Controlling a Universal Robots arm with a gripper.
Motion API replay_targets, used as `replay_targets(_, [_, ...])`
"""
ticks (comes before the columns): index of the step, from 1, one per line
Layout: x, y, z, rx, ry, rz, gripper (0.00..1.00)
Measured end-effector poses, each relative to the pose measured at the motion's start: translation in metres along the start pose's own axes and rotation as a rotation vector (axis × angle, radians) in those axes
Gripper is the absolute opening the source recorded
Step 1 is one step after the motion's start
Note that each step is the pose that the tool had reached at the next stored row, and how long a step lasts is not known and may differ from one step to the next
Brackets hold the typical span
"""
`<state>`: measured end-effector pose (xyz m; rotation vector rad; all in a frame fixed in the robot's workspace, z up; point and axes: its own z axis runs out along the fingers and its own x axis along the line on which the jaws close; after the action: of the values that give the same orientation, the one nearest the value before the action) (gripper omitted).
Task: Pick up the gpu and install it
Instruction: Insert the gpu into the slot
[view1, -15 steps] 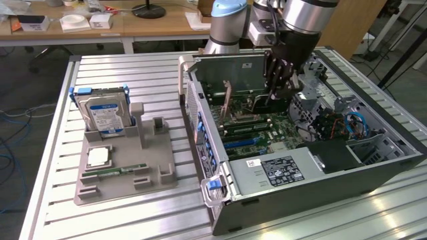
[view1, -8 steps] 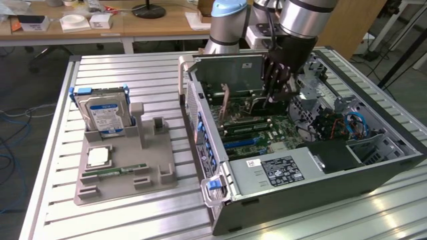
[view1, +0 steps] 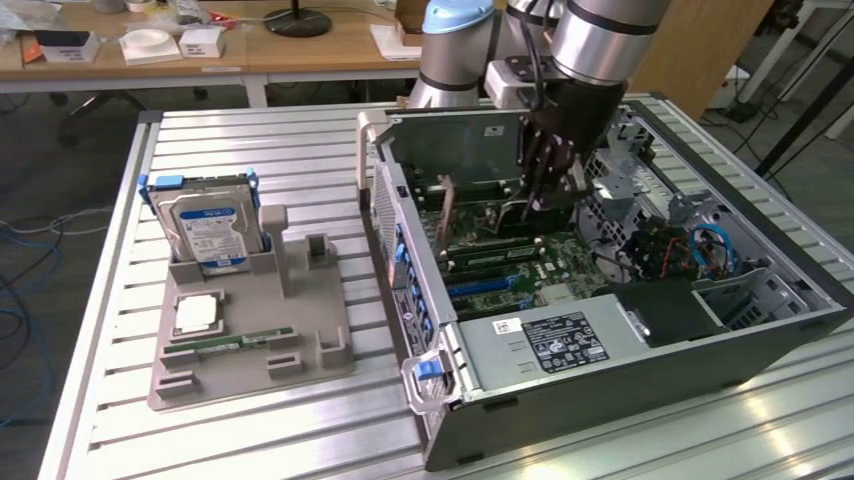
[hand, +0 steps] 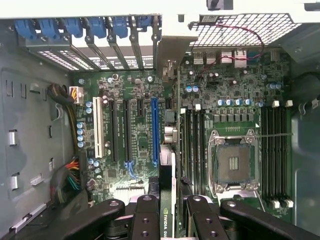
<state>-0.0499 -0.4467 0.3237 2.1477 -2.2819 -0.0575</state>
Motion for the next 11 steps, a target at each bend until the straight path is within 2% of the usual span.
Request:
replay_targets(4, [0.001, 0.0004, 0.0046, 0.0026, -0.0002, -0.001, 0.26])
replay_targets(11, [0.005, 0.0015, 0.0116, 0.0031, -0.0003, 0.0, 0.26])
